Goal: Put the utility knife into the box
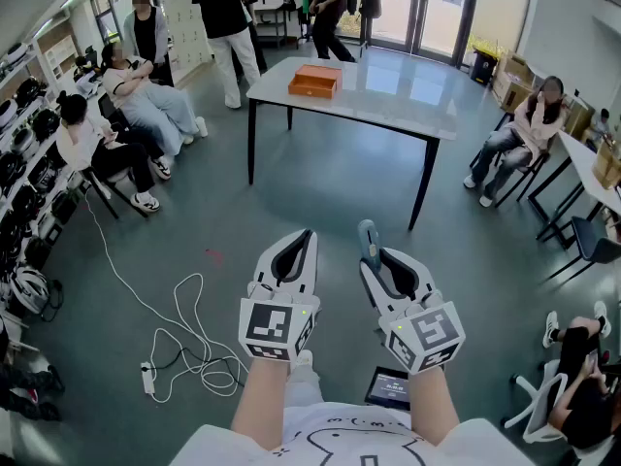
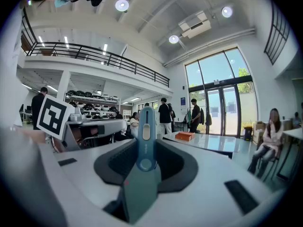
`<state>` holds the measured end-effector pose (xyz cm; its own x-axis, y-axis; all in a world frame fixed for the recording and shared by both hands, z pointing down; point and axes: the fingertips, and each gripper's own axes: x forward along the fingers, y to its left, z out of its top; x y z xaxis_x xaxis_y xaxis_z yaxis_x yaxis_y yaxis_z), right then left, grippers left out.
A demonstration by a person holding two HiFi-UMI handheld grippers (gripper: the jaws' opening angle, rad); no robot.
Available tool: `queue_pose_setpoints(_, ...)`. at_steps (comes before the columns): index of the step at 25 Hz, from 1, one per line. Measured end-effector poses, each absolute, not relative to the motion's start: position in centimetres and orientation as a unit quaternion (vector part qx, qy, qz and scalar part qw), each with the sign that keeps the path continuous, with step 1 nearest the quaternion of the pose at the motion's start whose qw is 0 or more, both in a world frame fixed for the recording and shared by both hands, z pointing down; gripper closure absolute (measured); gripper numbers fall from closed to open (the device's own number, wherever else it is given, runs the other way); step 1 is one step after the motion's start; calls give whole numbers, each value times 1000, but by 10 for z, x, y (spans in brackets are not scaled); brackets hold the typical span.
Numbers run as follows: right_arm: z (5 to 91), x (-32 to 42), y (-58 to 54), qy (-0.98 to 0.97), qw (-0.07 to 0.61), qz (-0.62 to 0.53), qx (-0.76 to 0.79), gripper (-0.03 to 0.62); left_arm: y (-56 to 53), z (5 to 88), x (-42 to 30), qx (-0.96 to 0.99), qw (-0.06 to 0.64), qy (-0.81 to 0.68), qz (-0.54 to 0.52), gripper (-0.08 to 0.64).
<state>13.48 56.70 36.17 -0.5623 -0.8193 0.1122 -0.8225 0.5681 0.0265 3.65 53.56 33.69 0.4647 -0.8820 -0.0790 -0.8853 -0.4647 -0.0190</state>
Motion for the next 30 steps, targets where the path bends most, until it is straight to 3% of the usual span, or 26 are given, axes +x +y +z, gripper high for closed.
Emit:
queue_pose_setpoints(12, 356, 174, 621, -891, 47, 2, 451, 462, 592, 334, 78, -853, 40, 520, 32, 543)
queue_pose_setpoints(30, 349, 95, 491, -883, 35, -1, 469, 460, 462, 321, 3, -872, 66, 484, 27, 544)
